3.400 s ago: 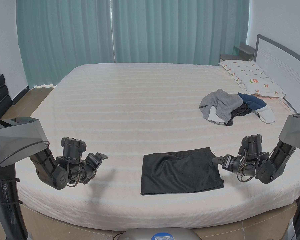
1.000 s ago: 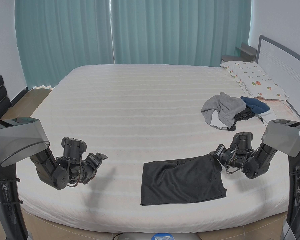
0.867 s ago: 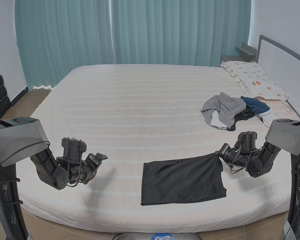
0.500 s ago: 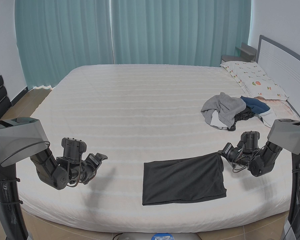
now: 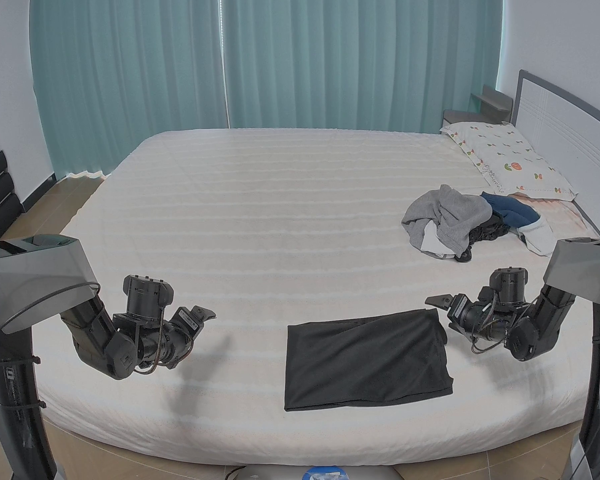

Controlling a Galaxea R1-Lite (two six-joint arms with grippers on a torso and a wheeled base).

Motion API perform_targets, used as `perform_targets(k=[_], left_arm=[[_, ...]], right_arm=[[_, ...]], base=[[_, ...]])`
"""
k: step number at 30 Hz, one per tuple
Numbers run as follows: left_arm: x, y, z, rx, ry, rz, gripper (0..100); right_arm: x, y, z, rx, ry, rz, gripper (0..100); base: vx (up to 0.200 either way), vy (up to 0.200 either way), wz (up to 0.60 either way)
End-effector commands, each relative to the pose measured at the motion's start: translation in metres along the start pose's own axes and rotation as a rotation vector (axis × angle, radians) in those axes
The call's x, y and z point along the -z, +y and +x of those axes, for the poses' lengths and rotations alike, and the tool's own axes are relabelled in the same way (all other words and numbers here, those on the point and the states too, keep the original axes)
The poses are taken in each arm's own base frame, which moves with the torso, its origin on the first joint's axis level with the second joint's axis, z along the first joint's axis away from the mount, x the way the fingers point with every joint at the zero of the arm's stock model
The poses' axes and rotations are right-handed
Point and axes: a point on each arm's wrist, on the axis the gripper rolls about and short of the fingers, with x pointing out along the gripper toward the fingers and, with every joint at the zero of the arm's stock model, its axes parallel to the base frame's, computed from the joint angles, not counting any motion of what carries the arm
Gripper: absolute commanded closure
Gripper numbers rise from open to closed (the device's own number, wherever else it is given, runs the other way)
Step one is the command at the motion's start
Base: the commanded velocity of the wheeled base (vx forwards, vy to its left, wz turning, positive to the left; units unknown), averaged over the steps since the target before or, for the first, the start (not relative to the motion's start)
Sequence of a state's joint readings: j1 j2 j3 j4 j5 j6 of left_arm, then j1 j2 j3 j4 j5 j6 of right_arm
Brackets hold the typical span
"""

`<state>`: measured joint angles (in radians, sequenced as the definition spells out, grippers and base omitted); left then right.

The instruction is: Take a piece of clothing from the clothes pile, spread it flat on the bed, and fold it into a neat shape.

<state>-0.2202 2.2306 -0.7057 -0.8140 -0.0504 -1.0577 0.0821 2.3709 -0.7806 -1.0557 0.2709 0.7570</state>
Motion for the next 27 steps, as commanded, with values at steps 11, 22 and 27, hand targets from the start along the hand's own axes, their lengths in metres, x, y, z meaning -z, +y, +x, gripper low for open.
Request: perform_targets(k=[11,22,27], left_arm=[[0.000,-0.001,0.001,0.002,-0.004,-0.003,0],[0.000,0.000,0.000,-0.001,-0.002,0.000,0],[0.000,0.000,0.001,-0.002,-0.002,0.000,0]], right_arm=[[0.036,-0.012,-0.060,-0.074,0.244,-0.252,0],[0.045,-0.017,-0.053,-0.075,0.274,-0.300,0],[0.046,-0.016,-0.047,-0.084,0.276,-0.307,0]], base=[[-0.055,0.000,0.00],[-0.055,0.000,0.00],[0.000,0.000,0.00]])
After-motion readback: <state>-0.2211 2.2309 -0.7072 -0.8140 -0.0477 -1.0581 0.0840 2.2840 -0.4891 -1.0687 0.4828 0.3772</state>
